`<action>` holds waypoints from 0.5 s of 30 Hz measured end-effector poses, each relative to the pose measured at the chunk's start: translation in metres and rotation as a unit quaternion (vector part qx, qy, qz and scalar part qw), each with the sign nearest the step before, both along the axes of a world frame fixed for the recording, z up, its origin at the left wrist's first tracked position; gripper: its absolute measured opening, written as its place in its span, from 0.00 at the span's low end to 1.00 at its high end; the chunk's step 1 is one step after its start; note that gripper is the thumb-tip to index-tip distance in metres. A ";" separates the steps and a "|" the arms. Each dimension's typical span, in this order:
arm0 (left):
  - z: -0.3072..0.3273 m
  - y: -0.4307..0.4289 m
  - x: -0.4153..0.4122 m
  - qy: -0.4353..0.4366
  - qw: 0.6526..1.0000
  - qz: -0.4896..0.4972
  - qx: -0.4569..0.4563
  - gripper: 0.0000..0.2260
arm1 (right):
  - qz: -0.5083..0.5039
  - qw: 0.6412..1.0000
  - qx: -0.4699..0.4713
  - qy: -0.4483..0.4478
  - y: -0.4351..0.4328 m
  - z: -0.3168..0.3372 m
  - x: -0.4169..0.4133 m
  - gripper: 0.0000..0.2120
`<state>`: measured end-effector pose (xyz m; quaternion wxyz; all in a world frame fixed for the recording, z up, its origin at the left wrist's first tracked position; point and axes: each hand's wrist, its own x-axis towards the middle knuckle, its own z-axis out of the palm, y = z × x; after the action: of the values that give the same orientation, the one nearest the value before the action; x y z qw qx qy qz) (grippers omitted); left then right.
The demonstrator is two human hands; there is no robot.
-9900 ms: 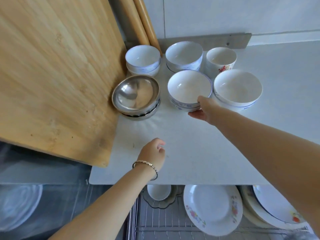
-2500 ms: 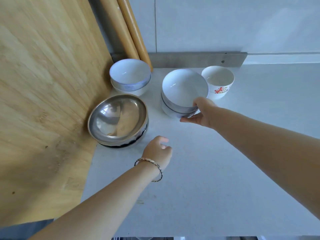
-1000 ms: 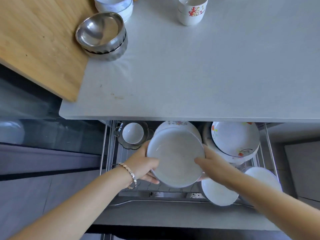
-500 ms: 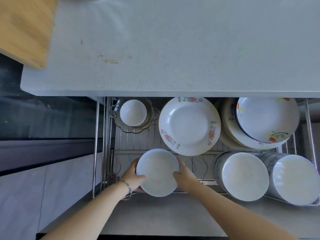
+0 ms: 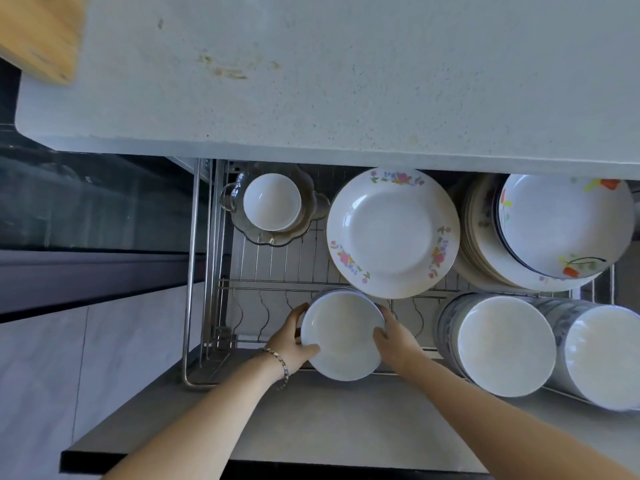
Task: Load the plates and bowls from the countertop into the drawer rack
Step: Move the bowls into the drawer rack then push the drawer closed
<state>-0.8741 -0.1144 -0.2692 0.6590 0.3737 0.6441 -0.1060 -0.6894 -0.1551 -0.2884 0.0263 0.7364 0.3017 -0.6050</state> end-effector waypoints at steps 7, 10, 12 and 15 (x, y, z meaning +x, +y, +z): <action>-0.008 0.000 0.005 0.063 0.994 -0.080 0.033 0.30 | 0.025 0.998 0.000 0.061 0.001 0.008 0.015 0.33; -0.011 -0.002 0.006 0.067 0.995 -0.074 0.028 0.30 | -0.031 0.996 0.006 0.088 -0.006 0.008 0.024 0.31; -0.012 -0.003 0.008 0.063 0.996 -0.066 0.025 0.30 | -0.060 0.993 0.014 0.102 -0.008 0.007 0.026 0.30; -0.012 -0.002 0.008 0.056 0.997 -0.050 0.022 0.28 | -0.083 0.990 0.029 0.106 -0.007 0.005 0.026 0.30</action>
<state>-0.8659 -0.1161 -0.2814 0.6077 0.4127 0.6628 -0.1454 -0.6632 -0.1618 -0.2829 -0.0772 0.6910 0.2578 -0.6709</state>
